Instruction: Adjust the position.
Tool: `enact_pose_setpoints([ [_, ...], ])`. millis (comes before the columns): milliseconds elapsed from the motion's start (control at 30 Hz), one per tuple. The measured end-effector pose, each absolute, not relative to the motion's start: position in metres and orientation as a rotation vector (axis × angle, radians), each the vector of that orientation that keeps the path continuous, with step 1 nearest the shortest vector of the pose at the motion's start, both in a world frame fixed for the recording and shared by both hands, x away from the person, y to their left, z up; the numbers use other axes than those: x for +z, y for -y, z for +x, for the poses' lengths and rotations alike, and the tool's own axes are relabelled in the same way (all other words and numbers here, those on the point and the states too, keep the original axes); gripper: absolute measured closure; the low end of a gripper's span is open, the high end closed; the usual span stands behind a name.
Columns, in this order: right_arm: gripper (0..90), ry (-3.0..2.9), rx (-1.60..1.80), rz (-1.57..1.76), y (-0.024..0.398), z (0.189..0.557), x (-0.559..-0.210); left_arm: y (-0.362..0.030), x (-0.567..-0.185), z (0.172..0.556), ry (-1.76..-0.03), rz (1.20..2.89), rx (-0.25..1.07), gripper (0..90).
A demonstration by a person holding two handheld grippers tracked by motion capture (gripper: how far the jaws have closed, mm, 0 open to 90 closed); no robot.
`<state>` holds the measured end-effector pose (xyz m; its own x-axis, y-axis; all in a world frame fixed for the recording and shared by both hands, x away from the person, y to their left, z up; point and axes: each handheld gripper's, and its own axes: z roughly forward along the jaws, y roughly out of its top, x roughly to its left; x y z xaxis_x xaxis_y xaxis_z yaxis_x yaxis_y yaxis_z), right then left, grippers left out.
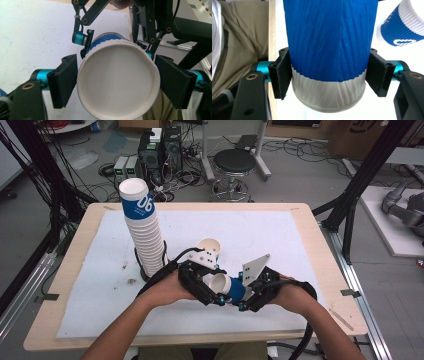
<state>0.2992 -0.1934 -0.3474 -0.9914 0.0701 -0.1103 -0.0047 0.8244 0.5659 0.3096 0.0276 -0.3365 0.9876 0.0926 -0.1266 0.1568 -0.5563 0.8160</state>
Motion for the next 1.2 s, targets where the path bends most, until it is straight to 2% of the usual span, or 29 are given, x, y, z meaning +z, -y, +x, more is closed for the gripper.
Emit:
enact_pose_setpoints([
  [267,30.3,-2.911,0.797,0.032,0.187,0.297,-0.345,-0.025,-0.339,0.31,-0.163,2.188,-0.084,28.7],
  [633,30.1,-2.92,0.799,0.046,0.19,0.298,-0.347,-0.024,-0.342,0.311,-0.147,2.181,-0.081,31.4],
  [700,27.9,-2.927,0.805,0.058,0.192,0.298,-0.347,-0.025,-0.343,0.311,-0.144,2.174,-0.081,31.5],
  [833,21.0,-2.903,0.903,0.136,0.197,0.299,-0.348,-0.027,-0.346,0.312,-0.151,2.134,-0.085,31.4],
  [1200,20.6,-2.76,1.327,0.282,0.227,0.298,-0.344,-0.039,-0.355,0.315,-0.154,2.025,-0.075,31.2],
])
